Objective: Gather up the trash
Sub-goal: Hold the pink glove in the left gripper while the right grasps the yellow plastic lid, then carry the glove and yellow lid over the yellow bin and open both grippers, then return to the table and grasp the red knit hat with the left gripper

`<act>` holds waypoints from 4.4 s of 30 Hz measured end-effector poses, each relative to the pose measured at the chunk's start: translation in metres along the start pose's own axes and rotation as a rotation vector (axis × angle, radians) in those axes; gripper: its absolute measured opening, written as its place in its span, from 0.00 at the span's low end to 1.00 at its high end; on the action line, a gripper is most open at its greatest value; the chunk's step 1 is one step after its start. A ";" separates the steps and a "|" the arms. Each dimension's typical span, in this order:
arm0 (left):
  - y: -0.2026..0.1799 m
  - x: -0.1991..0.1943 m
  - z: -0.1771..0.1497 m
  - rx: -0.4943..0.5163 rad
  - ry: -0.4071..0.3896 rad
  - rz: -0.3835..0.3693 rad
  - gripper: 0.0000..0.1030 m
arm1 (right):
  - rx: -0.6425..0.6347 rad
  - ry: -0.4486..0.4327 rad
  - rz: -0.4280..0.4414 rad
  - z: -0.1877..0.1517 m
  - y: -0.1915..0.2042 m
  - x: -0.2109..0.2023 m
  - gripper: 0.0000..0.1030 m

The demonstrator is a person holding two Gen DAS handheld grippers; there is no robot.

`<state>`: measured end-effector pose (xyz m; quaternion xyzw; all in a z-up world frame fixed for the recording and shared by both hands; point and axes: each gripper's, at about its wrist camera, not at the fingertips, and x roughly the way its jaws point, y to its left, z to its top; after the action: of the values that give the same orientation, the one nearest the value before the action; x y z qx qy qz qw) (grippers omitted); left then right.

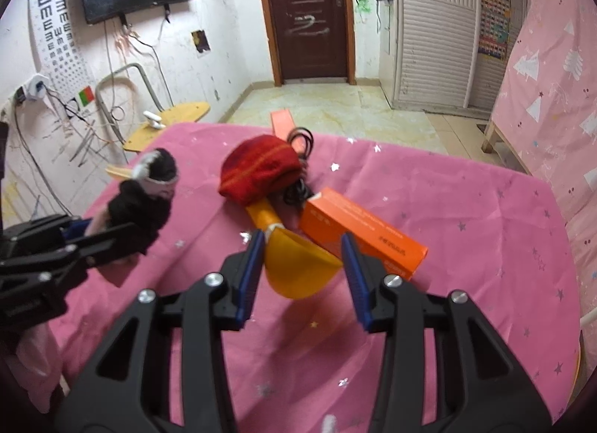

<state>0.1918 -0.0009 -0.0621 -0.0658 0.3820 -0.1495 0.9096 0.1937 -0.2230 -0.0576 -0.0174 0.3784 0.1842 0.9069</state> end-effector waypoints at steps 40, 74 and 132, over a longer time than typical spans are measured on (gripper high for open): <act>-0.259 0.016 -0.011 0.391 0.070 -0.114 0.24 | 0.436 -0.327 -0.201 -0.106 -0.244 -0.178 0.40; -0.423 0.106 -0.016 0.467 0.231 -0.311 0.71 | 0.752 -0.548 -0.249 -0.179 -0.339 -0.232 0.63; -0.048 0.106 0.086 0.114 0.109 0.175 0.71 | 0.194 -0.138 -0.006 -0.017 -0.102 -0.046 0.80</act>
<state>0.3126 -0.0801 -0.0620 0.0277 0.4262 -0.0944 0.8993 0.1877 -0.3354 -0.0487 0.0818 0.3312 0.1447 0.9288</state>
